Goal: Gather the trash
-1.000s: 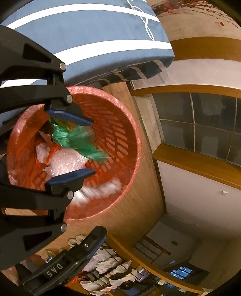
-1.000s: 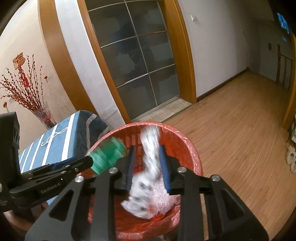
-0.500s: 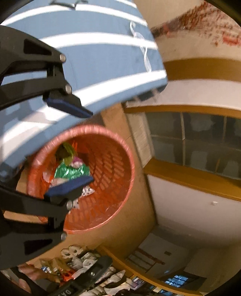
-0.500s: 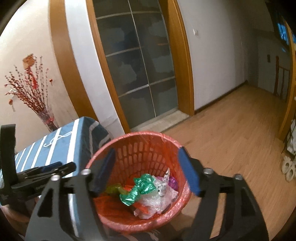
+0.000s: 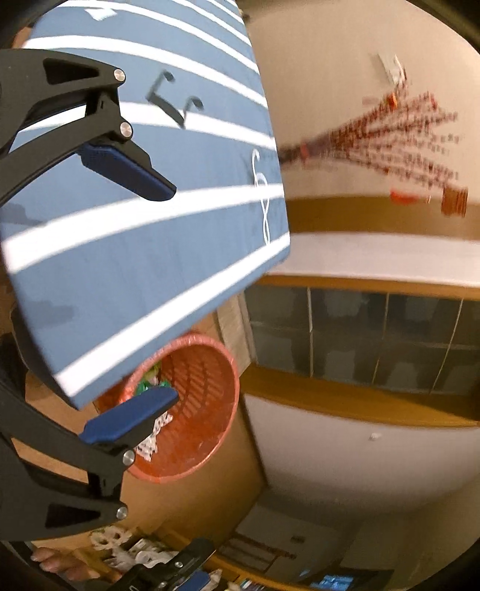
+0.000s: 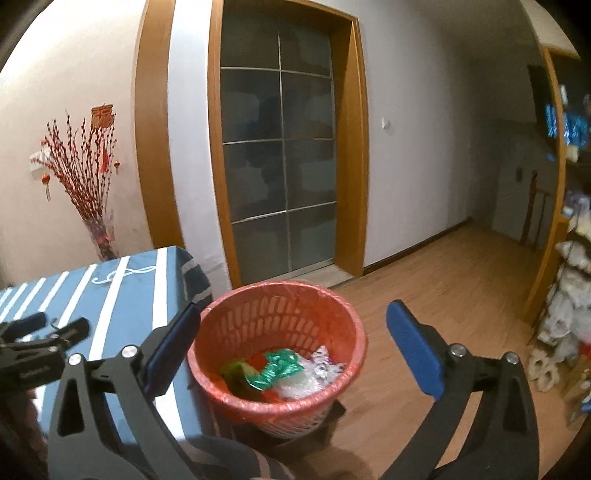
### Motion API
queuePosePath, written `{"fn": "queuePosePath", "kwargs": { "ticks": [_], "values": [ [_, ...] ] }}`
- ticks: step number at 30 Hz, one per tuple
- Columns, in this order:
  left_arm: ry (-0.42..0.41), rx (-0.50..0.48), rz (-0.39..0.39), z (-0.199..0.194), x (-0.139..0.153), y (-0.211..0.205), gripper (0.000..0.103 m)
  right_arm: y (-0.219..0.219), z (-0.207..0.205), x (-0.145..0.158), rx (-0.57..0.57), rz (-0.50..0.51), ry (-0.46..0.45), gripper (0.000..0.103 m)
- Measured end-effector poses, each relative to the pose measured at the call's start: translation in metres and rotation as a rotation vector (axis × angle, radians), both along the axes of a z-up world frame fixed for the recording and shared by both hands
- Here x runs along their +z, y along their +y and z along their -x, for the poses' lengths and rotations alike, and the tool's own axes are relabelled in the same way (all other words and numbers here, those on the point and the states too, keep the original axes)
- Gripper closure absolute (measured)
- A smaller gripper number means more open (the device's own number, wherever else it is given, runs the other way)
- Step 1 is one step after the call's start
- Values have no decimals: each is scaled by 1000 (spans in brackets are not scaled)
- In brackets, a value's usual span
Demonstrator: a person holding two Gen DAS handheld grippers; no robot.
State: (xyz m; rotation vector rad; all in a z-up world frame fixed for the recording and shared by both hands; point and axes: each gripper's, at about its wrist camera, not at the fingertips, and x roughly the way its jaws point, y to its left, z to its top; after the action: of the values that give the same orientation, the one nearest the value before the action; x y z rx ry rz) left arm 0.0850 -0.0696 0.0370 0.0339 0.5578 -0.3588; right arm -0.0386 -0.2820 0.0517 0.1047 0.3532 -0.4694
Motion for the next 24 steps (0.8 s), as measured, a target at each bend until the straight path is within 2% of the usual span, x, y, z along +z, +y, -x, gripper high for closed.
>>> {"fn": "queuePosePath", "kwargs": {
  "ticks": [3, 10, 24],
  "values": [
    [-33, 51, -1, 15, 2, 12, 4, 18, 11, 0, -17, 44, 6, 4],
    [-138, 144, -39, 57, 2, 34, 4, 45, 40, -8, -13, 39, -19, 4],
    [-188, 242, -13, 104, -10, 65, 3, 87, 72, -19, 39, 59, -5, 4]
  ]
}}
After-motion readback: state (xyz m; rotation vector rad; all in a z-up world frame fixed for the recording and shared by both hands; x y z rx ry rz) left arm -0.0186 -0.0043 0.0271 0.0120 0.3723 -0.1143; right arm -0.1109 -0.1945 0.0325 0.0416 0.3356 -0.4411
